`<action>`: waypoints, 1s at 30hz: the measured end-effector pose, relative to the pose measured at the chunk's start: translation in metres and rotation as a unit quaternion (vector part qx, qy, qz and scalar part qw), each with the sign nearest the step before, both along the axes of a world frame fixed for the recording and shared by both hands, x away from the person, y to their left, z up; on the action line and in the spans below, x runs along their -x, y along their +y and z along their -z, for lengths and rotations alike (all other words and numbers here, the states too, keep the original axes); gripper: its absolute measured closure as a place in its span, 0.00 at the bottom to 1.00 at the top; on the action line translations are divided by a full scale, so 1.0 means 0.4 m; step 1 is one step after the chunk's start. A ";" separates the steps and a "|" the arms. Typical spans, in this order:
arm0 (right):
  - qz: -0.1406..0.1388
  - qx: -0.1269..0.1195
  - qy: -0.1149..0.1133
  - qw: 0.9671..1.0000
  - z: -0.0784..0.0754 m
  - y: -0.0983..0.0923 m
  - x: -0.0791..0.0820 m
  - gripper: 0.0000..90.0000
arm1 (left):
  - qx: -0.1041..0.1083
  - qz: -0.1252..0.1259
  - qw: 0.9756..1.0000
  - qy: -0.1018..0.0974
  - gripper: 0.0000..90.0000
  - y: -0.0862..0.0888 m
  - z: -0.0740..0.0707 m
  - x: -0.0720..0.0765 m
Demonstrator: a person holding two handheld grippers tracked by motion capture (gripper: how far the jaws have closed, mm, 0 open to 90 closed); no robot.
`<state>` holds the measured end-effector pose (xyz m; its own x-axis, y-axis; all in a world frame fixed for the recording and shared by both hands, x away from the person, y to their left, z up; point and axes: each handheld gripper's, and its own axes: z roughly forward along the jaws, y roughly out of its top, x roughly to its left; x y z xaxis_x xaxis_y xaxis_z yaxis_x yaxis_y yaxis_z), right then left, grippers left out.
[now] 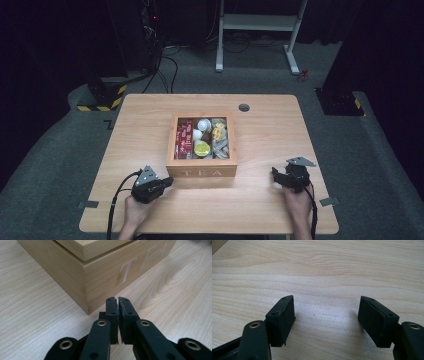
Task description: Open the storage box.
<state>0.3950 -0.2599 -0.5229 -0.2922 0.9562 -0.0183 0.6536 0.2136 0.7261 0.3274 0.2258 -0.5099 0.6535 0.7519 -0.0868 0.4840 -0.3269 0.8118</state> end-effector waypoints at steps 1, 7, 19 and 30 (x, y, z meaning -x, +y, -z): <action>0.000 0.000 0.000 1.000 0.000 0.000 0.000 0.33 | -0.002 -0.001 1.000 -0.003 0.99 -0.002 -0.001 -0.003; 0.000 0.000 0.000 1.000 0.000 0.000 0.000 0.33 | 0.000 -0.006 1.000 -0.002 1.00 -0.015 -0.009 -0.013; -0.001 0.000 0.000 1.000 0.000 0.000 0.000 0.33 | 0.001 -0.013 1.000 -0.011 1.00 -0.037 -0.021 -0.033; -0.001 0.000 0.000 1.000 0.000 0.000 0.000 0.33 | 0.013 -0.017 1.000 -0.011 1.00 -0.040 -0.027 -0.037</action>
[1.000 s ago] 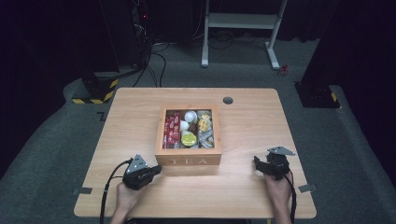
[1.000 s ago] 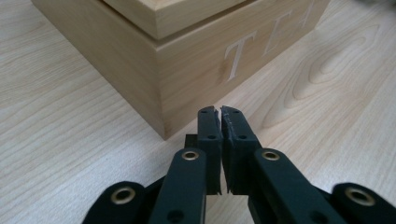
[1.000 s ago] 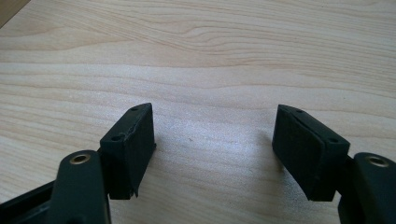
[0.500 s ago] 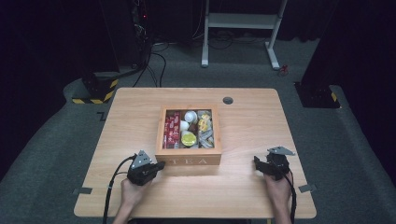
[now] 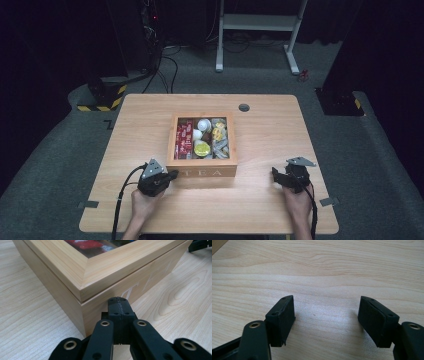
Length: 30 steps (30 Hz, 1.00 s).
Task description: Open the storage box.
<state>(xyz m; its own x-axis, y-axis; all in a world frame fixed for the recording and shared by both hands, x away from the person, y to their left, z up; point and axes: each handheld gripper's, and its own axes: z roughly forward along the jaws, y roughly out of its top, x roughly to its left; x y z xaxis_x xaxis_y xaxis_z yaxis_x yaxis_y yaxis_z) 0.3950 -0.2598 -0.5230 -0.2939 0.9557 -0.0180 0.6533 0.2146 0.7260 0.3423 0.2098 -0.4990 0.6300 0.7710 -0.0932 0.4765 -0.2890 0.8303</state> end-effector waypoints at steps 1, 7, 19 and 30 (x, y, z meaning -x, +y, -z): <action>0.000 0.000 0.000 1.000 0.000 0.000 0.000 0.33 | 0.004 0.000 1.000 0.000 1.00 0.000 -0.001 0.000; 0.000 0.000 0.000 1.000 0.000 0.000 0.000 0.33 | 0.011 -0.001 1.000 -0.006 1.00 -0.005 -0.016 0.002; 0.000 0.000 0.000 1.000 0.000 0.000 0.000 0.33 | 0.004 0.000 1.000 -0.012 1.00 -0.020 -0.035 -0.001; 0.000 0.000 0.000 1.000 0.000 0.000 0.000 0.33 | 0.005 -0.001 1.000 -0.017 1.00 -0.021 -0.045 -0.003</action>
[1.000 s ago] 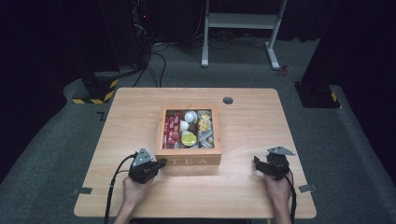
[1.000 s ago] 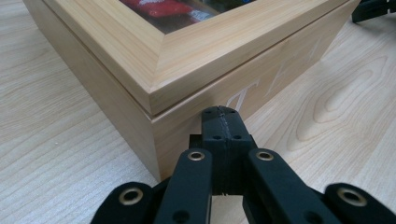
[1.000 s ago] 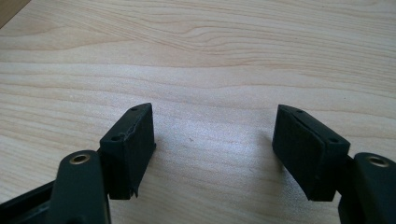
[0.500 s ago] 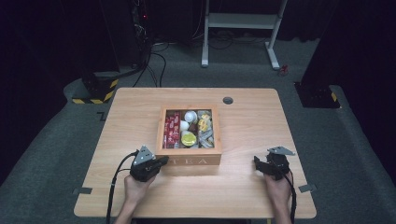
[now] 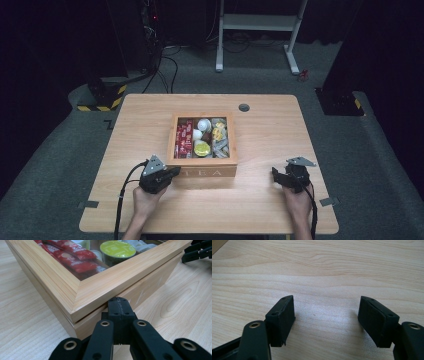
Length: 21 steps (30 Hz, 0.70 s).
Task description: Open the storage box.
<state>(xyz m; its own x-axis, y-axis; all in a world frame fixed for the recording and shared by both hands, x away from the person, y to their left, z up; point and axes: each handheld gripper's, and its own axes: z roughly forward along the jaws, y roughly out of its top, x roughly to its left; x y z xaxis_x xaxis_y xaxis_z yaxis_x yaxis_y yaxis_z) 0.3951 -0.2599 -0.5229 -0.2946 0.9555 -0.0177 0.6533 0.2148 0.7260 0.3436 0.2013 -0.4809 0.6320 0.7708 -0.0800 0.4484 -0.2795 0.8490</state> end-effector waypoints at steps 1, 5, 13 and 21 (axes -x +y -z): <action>0.000 0.000 0.000 1.000 0.000 0.000 0.000 0.33 | -0.001 0.001 1.000 0.000 1.00 0.000 -0.002 0.000; 0.000 0.000 0.000 1.000 0.000 0.000 0.000 0.33 | 0.000 0.001 1.000 -0.003 1.00 0.000 -0.007 0.000; 0.000 0.000 0.000 1.000 0.000 0.000 0.000 0.33 | 0.001 0.002 1.000 -0.007 1.00 0.000 -0.021 -0.001; -0.001 0.001 -0.001 1.000 0.000 0.000 0.000 0.33 | 0.005 -0.001 1.000 -0.012 1.00 -0.001 -0.036 -0.005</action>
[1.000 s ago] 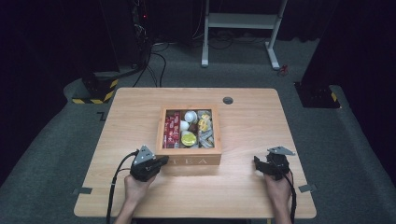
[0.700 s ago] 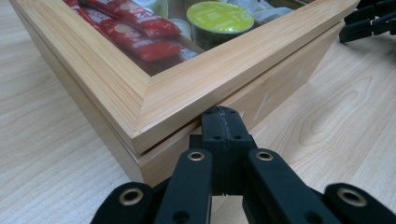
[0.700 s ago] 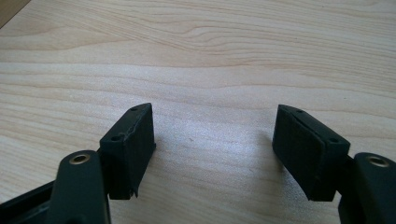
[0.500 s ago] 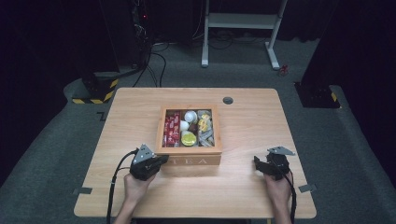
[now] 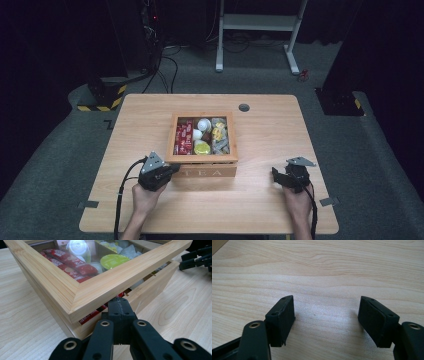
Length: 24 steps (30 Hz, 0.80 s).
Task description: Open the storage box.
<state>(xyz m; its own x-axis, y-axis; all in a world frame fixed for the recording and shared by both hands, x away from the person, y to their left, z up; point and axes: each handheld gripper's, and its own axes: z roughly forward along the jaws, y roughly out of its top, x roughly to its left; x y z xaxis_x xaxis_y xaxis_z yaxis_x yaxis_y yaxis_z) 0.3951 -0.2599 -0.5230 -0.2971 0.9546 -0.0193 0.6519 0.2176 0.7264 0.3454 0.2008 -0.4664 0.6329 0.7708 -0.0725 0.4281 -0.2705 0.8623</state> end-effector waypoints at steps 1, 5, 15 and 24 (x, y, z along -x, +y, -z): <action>0.000 0.000 0.000 1.000 0.000 0.000 0.000 0.33 | -0.001 0.000 1.000 -0.002 1.00 0.000 -0.001 -0.002; 0.000 0.000 0.000 1.000 0.000 0.000 0.000 0.33 | -0.004 -0.002 1.000 -0.007 1.00 -0.005 -0.007 -0.005; -0.001 0.000 0.000 1.000 0.000 0.000 0.000 0.33 | 0.002 -0.003 1.000 -0.020 1.00 -0.007 -0.043 -0.018; -0.001 -0.001 0.000 1.000 0.000 0.000 0.000 0.33 | -0.004 -0.003 1.000 -0.028 1.00 -0.018 -0.074 -0.040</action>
<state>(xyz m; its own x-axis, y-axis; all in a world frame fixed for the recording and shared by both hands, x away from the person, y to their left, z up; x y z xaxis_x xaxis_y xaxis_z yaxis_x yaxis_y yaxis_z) 0.3951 -0.2599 -0.5229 -0.2983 0.9543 -0.0178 0.6522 0.2174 0.7262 0.3616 0.1934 -0.4370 0.6305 0.7756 -0.0312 0.3813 -0.2745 0.8828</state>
